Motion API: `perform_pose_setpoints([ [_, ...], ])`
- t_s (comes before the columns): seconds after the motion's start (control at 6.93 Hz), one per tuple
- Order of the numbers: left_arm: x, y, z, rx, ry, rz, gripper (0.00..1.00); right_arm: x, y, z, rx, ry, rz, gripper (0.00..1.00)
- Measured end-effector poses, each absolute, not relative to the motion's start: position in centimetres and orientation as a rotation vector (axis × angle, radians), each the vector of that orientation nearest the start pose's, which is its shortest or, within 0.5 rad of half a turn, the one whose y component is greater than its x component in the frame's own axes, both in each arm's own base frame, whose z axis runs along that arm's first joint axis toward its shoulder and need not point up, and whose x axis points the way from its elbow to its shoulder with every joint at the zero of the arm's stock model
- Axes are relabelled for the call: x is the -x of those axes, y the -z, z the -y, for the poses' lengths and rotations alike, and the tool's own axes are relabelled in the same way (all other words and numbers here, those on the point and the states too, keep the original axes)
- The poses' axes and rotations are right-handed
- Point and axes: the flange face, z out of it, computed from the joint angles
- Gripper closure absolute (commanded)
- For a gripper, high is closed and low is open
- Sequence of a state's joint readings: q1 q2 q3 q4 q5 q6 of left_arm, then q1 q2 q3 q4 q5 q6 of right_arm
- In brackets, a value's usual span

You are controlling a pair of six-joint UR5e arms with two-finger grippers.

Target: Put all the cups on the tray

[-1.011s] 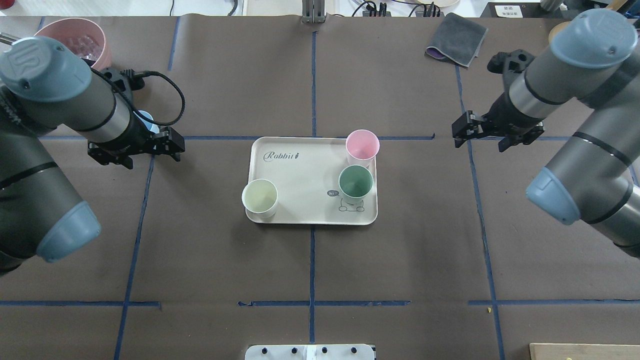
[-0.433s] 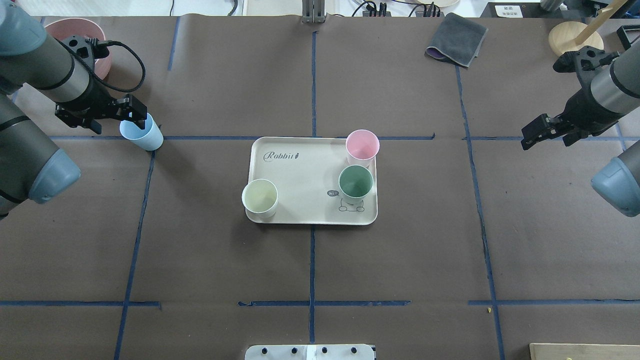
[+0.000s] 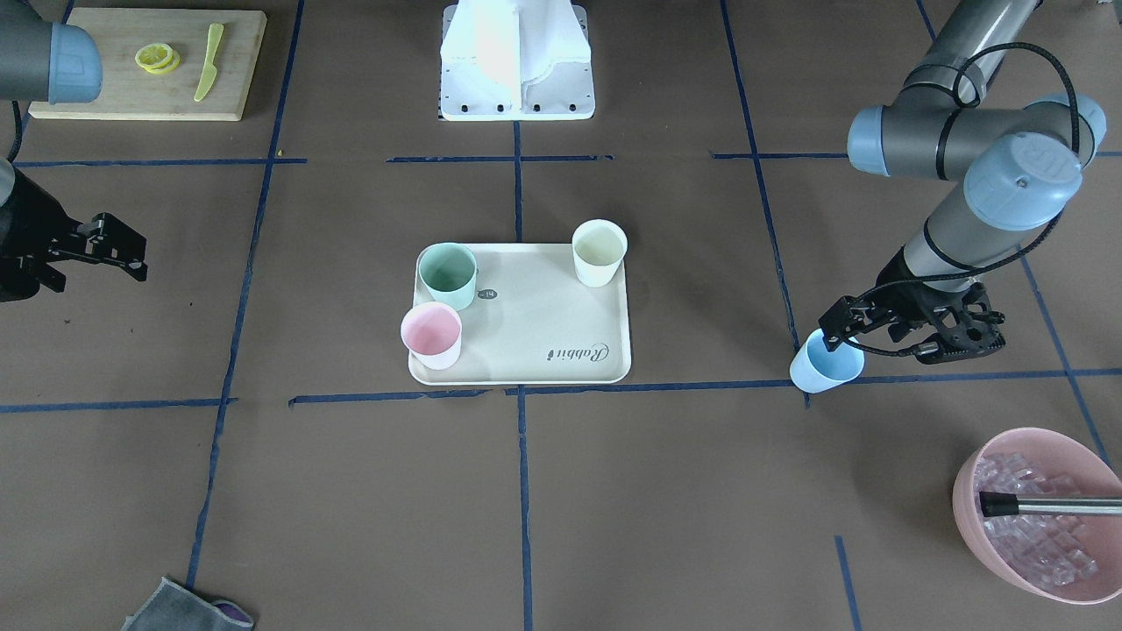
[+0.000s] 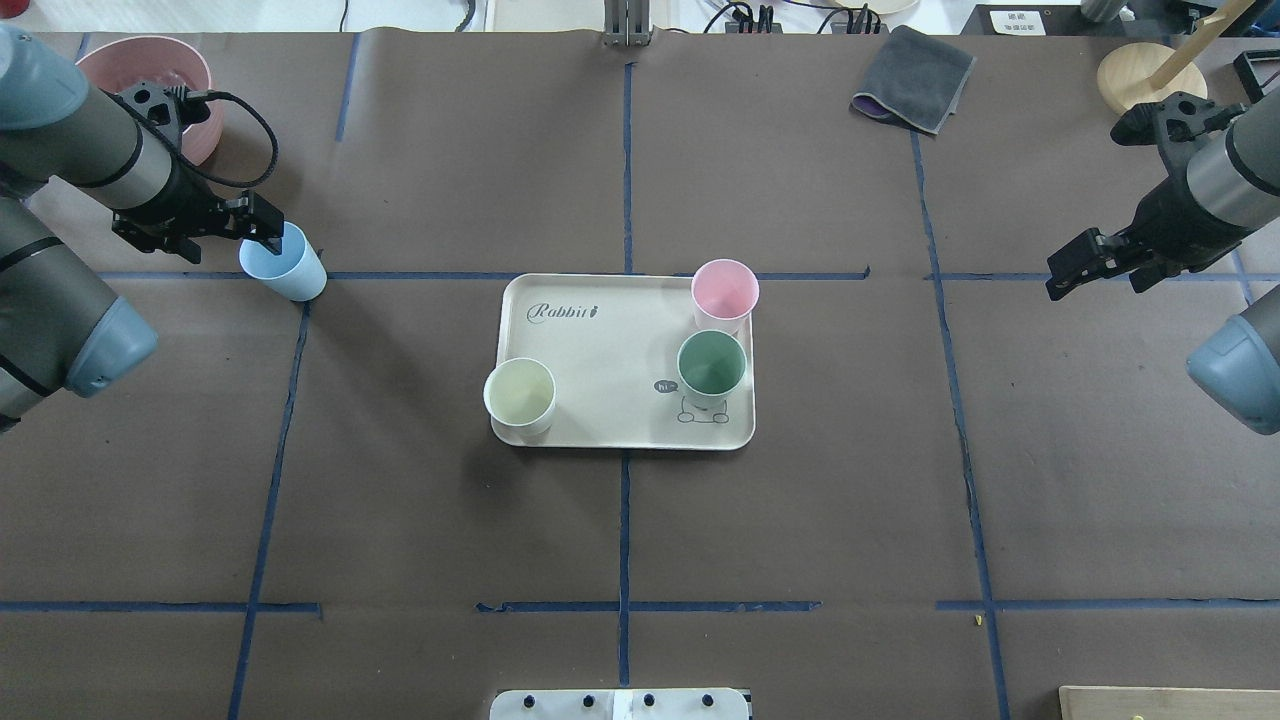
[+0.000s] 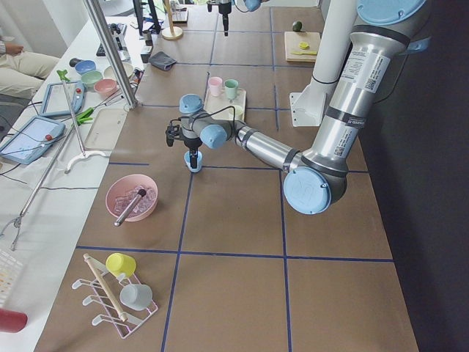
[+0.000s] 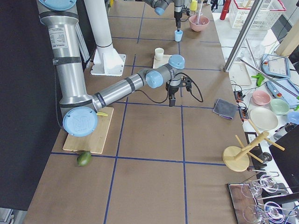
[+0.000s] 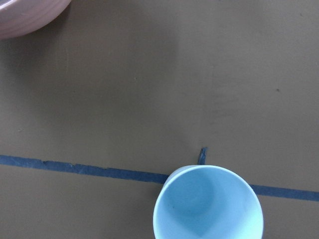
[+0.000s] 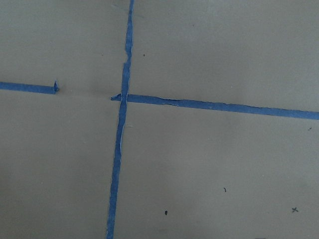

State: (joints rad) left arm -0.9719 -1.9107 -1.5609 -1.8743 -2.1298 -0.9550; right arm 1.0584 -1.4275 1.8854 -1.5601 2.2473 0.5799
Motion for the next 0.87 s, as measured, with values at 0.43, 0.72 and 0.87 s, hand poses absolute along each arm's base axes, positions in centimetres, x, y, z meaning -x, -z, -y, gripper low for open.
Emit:
perform_pose_setpoints([
  [0.43,-30.13,-46.07,58.19,-0.035,0.216,-0.819,0.60,20.12,-43.38,50.20,-0.040,0.095,0.801,0.00],
  [0.72,-30.51,-45.82,58.23,-0.022,0.242,-0.823,0.96,20.13,-43.43,50.22,-0.040,0.095,0.800,0.00],
  [0.87,-30.60,-45.79,58.22,-0.020,0.244,-0.824,1.00,20.15,-43.44,50.21,-0.039,0.095,0.800,0.00],
])
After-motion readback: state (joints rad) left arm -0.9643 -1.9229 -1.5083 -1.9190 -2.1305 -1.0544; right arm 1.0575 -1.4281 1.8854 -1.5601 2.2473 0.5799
